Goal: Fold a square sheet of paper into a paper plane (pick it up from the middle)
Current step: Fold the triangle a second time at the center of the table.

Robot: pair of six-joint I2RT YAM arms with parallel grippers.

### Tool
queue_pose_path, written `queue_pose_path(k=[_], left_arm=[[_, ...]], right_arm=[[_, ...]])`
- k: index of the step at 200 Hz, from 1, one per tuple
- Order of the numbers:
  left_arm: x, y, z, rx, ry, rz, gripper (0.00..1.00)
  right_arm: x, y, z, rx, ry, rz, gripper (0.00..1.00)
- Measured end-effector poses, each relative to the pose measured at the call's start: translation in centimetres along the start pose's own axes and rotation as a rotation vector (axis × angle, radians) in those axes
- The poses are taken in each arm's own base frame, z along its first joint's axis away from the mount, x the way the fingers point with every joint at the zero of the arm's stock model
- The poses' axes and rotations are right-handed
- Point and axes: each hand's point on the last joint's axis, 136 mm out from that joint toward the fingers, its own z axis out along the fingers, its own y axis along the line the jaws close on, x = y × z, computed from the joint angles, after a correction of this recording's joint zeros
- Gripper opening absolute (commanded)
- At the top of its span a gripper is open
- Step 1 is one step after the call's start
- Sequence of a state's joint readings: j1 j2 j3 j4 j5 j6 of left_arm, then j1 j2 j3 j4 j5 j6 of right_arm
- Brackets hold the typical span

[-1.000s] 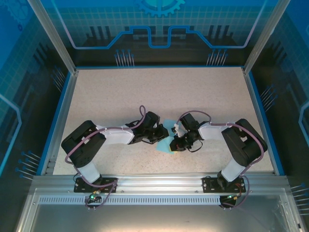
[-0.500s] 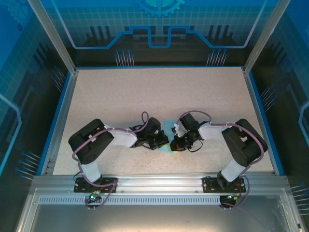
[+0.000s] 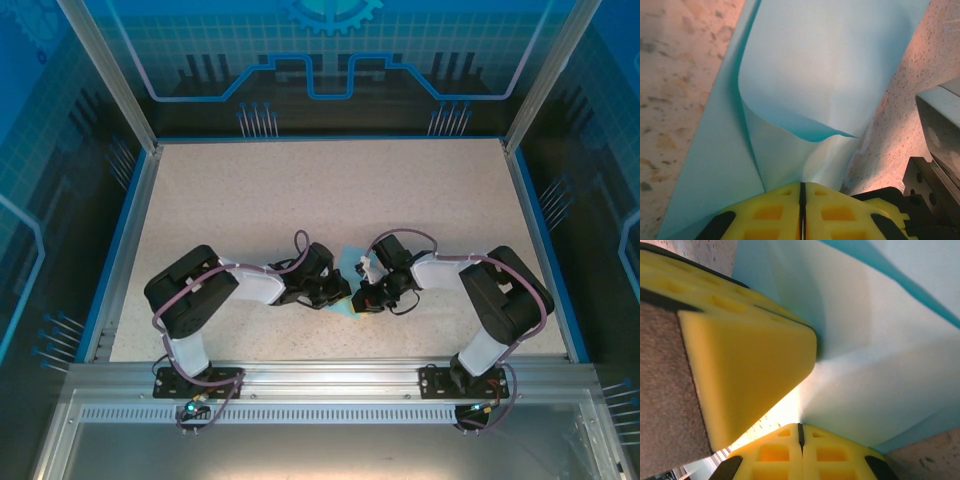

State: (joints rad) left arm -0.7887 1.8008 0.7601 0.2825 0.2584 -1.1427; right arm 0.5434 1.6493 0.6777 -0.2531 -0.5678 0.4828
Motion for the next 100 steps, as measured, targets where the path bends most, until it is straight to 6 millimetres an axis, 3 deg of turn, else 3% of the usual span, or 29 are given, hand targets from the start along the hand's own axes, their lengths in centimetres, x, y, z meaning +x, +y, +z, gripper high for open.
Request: queue_pose_path(k=[100], left_arm=[[-2.2, 0.7, -0.8, -0.021, -0.035, -0.024, 0.18]], right_arm=[[0.0, 0.0, 0.0, 0.001, 0.000, 0.000, 0.01]])
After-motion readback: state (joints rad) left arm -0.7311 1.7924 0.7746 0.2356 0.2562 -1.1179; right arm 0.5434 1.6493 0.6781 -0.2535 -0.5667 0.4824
